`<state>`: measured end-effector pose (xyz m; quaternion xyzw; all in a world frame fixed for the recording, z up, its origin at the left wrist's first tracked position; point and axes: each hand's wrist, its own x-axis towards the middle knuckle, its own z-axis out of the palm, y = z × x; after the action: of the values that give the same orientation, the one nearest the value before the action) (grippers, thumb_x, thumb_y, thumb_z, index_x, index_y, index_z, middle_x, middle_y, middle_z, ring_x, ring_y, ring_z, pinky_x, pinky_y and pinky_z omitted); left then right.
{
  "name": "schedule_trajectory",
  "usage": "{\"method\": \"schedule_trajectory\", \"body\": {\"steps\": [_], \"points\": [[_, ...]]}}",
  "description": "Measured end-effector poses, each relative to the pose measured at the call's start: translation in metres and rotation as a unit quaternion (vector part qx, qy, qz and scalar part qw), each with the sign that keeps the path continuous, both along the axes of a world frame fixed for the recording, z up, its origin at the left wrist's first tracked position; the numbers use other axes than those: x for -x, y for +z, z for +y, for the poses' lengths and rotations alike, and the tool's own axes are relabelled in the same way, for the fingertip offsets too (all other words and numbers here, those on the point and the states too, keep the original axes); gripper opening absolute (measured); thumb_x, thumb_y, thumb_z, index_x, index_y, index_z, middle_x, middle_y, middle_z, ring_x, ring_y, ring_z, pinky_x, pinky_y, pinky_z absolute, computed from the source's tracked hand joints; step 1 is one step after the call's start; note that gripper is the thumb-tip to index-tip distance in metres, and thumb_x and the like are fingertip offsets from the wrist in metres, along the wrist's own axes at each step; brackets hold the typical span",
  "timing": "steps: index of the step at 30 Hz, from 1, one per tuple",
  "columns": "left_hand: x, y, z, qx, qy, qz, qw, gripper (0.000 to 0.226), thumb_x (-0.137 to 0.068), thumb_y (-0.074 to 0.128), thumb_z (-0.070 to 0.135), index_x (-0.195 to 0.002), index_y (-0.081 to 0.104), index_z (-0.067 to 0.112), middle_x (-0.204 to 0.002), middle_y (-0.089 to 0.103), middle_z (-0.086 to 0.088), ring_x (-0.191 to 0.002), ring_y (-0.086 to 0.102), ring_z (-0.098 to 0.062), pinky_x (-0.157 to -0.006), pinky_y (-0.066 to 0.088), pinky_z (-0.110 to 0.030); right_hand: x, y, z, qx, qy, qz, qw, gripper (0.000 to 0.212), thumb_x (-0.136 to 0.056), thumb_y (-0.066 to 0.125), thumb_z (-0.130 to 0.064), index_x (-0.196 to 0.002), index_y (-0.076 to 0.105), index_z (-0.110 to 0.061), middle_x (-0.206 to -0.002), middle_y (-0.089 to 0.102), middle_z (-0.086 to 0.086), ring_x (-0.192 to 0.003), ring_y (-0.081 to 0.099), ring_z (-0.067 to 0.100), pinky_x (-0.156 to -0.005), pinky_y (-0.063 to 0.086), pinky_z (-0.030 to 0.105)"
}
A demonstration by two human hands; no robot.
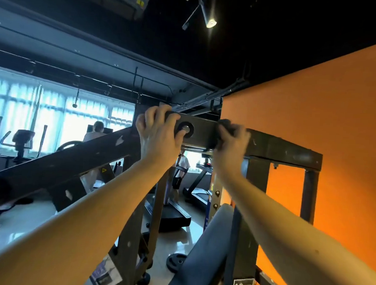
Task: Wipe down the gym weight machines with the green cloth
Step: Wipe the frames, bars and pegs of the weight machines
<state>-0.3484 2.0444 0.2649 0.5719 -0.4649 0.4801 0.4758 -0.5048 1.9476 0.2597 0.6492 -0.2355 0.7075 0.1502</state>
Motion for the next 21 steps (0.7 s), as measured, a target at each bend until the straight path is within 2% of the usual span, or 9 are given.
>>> {"method": "schedule_trajectory", "body": {"steps": [4, 6, 8, 10, 13, 15, 17, 19, 21], "points": [[0.009, 0.004, -0.007, -0.012, 0.018, -0.027, 0.999, 0.037, -0.094, 0.058, 0.040, -0.126, 0.064, 0.022, -0.137, 0.053, 0.002, -0.134, 0.036, -0.024, -0.111, 0.021, -0.045, -0.028, -0.034, 0.022, 0.078, 0.030, 0.136, 0.987, 0.033, -0.089, 0.052, -0.004, -0.112, 0.076, -0.005, -0.112, 0.058, 0.017, -0.100, 0.046, 0.030, -0.080, 0.046, 0.033], [0.008, 0.004, -0.009, -0.008, 0.014, -0.041, 0.999, 0.033, -0.092, 0.062, 0.036, -0.121, 0.066, 0.022, -0.136, 0.055, 0.002, -0.133, 0.038, -0.024, -0.109, 0.021, -0.044, -0.004, -0.029, -0.005, 0.069, 0.009, 0.106, 0.992, 0.031, -0.092, 0.054, -0.006, -0.114, 0.076, -0.007, -0.112, 0.059, 0.016, -0.102, 0.047, 0.027, -0.084, 0.050, 0.038], [0.005, 0.004, -0.009, -0.003, 0.004, -0.043, 0.999, 0.029, -0.092, 0.064, 0.034, -0.118, 0.067, 0.021, -0.135, 0.056, 0.002, -0.132, 0.039, -0.025, -0.108, 0.022, -0.045, 0.024, -0.025, -0.026, 0.002, -0.005, 0.015, 1.000, 0.036, -0.086, 0.066, 0.009, -0.117, 0.074, -0.008, -0.113, 0.057, 0.013, -0.106, 0.048, 0.026, -0.087, 0.053, 0.049], [0.003, 0.003, -0.010, -0.003, 0.002, -0.043, 0.999, 0.029, -0.092, 0.064, 0.034, -0.117, 0.067, 0.022, -0.134, 0.056, 0.002, -0.132, 0.040, -0.025, -0.108, 0.024, -0.045, 0.021, -0.025, -0.024, -0.047, -0.007, -0.060, 0.997, 0.039, -0.080, 0.068, 0.015, -0.113, 0.075, -0.006, -0.115, 0.056, 0.013, -0.107, 0.049, 0.035, -0.086, 0.052, 0.053], [0.006, 0.003, -0.011, -0.005, 0.002, -0.039, 0.999, 0.030, -0.092, 0.063, 0.034, -0.119, 0.065, 0.021, -0.135, 0.055, 0.001, -0.133, 0.039, -0.026, -0.109, 0.026, -0.047, -0.026, -0.026, 0.009, -0.005, -0.035, -0.011, 0.999, 0.035, -0.085, 0.060, 0.001, -0.116, 0.074, -0.010, -0.131, 0.056, 0.015, -0.119, 0.045, 0.035, -0.091, 0.042, 0.040], [0.007, 0.002, -0.014, 0.001, -0.002, -0.036, 0.999, 0.031, -0.092, 0.062, 0.033, -0.120, 0.064, 0.020, -0.135, 0.054, -0.001, -0.134, 0.038, -0.027, -0.110, 0.027, -0.048, -0.036, -0.023, 0.010, 0.063, -0.025, 0.079, 0.995, 0.038, -0.083, 0.056, -0.001, -0.115, 0.075, -0.011, -0.132, 0.058, 0.015, -0.121, 0.045, 0.035, -0.090, 0.037, 0.040], [0.006, 0.001, -0.017, 0.005, -0.007, -0.036, 0.999, 0.031, -0.093, 0.061, 0.033, -0.121, 0.064, 0.020, -0.136, 0.053, -0.001, -0.134, 0.038, -0.027, -0.111, 0.026, -0.048, -0.015, -0.017, -0.010, 0.089, -0.045, 0.124, 0.987, 0.045, -0.079, 0.064, 0.009, -0.117, 0.076, -0.012, -0.132, 0.060, 0.015, -0.121, 0.049, 0.037, -0.090, 0.043, 0.046], [0.004, 0.000, -0.018, 0.008, -0.011, -0.035, 0.999, 0.031, -0.092, 0.060, 0.033, -0.121, 0.064, 0.020, -0.136, 0.053, -0.001, -0.134, 0.037, -0.028, -0.111, 0.024, -0.048, 0.019, -0.015, -0.034, 0.079, -0.090, 0.093, 0.988, 0.045, -0.080, 0.065, 0.011, -0.116, 0.076, -0.013, -0.130, 0.062, 0.016, -0.119, 0.050, 0.039, -0.088, 0.046, 0.051], [0.005, 0.001, -0.017, 0.008, -0.014, -0.034, 0.999, 0.032, -0.091, 0.062, 0.033, -0.120, 0.065, 0.020, -0.136, 0.053, -0.001, -0.134, 0.037, -0.028, -0.111, 0.024, -0.048, 0.046, -0.017, -0.049, 0.038, -0.107, 0.011, 0.993, 0.040, -0.082, 0.058, 0.003, -0.114, 0.077, -0.011, -0.125, 0.062, 0.017, -0.114, 0.051, 0.042, -0.086, 0.046, 0.053]]}}
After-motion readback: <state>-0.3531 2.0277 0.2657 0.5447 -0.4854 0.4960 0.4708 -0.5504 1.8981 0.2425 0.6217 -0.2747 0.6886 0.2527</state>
